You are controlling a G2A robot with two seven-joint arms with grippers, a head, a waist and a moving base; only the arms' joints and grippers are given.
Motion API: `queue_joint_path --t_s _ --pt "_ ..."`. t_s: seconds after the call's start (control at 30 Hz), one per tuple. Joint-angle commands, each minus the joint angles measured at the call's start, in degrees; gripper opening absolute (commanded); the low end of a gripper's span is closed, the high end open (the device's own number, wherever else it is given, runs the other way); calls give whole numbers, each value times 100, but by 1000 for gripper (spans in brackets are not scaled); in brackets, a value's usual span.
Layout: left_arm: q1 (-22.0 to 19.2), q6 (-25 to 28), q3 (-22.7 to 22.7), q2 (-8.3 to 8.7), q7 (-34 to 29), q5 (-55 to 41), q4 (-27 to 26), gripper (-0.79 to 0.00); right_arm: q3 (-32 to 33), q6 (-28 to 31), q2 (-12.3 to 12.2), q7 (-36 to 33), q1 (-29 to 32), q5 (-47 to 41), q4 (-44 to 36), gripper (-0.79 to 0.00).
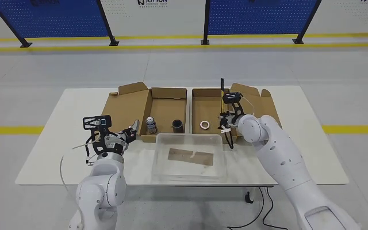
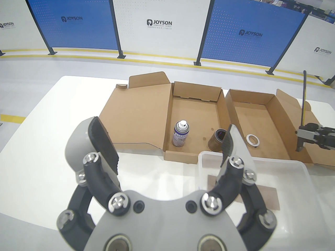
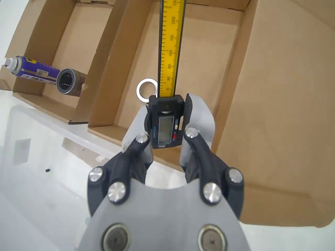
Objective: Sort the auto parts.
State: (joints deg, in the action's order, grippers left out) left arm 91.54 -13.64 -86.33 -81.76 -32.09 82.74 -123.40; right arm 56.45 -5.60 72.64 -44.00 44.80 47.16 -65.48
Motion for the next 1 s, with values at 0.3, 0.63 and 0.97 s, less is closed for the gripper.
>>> queue_joint_path --t_s 0.3,0.63,0.97 --pt "0 0 0 0 0 0 0 0 -60 -165 102 -46 -114 -186 404 -785" --pt "0 0 0 0 0 0 0 0 -93 -195 97 -485 -208 162 598 -785" --pt "0 0 0 0 0 0 0 0 -51 -221 87 -685 -171 357 541 -563"
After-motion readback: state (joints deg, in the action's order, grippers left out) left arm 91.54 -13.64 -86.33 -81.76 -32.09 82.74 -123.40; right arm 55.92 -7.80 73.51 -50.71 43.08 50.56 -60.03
